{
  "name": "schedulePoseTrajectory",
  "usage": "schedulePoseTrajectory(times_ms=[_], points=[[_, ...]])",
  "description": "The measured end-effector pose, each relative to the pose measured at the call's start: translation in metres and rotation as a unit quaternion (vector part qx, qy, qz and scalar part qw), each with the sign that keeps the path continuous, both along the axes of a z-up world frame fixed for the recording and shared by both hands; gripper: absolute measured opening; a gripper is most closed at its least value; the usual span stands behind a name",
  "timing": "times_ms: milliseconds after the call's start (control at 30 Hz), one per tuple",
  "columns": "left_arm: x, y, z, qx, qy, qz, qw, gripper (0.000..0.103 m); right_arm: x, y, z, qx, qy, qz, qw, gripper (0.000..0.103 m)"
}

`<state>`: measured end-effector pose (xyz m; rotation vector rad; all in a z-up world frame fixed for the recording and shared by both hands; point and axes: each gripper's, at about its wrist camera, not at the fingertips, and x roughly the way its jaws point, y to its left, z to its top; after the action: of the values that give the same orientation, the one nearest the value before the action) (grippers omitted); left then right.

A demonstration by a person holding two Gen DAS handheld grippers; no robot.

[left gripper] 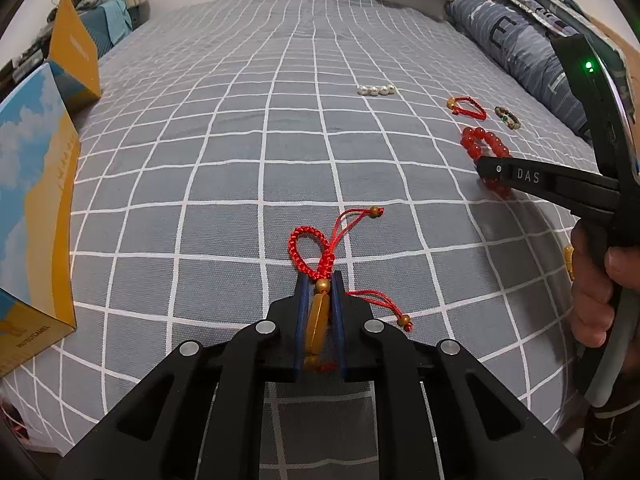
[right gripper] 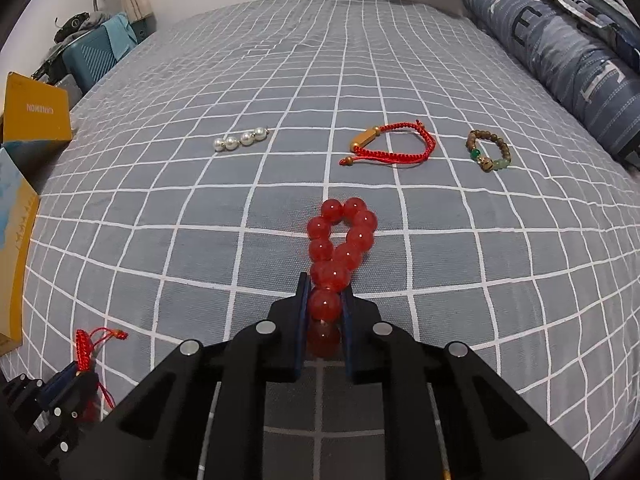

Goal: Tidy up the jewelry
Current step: 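Grasp the red bead bracelet with the right tool while the left tool grasps the red cord bracelet, then carry both held red bracelets over to the open white box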

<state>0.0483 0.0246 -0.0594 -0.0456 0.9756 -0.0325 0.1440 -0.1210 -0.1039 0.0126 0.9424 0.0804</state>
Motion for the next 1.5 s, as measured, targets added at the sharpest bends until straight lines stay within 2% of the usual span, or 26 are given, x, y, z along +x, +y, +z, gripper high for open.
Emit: schedulePoseTrajectory(times_ms=[500, 967, 1267, 1500], points=[[0.007, 0.006, 0.019, -0.006, 0.005, 0.005, 1.0, 0.007, -0.005, -0.002, 0.015, 0.006, -0.01, 0.0, 1.0, 0.013], [0.028, 0.022, 0.074, -0.012, -0.017, 0.005, 0.9998, 0.007, -0.009, 0.005, 0.053, 0.002, -0.035, 0.007, 0.999, 0.013], [0.032, 0.05, 0.121, -0.005, -0.043, 0.025, 0.9987, 0.007, -0.01, 0.022, 0.094, -0.004, -0.053, 0.013, 0.998, 0.013], [0.027, 0.082, 0.157, 0.006, -0.061, 0.042, 0.9972, 0.007, -0.014, 0.053, 0.13, 0.0, -0.072, 0.038, 0.997, 0.013]])
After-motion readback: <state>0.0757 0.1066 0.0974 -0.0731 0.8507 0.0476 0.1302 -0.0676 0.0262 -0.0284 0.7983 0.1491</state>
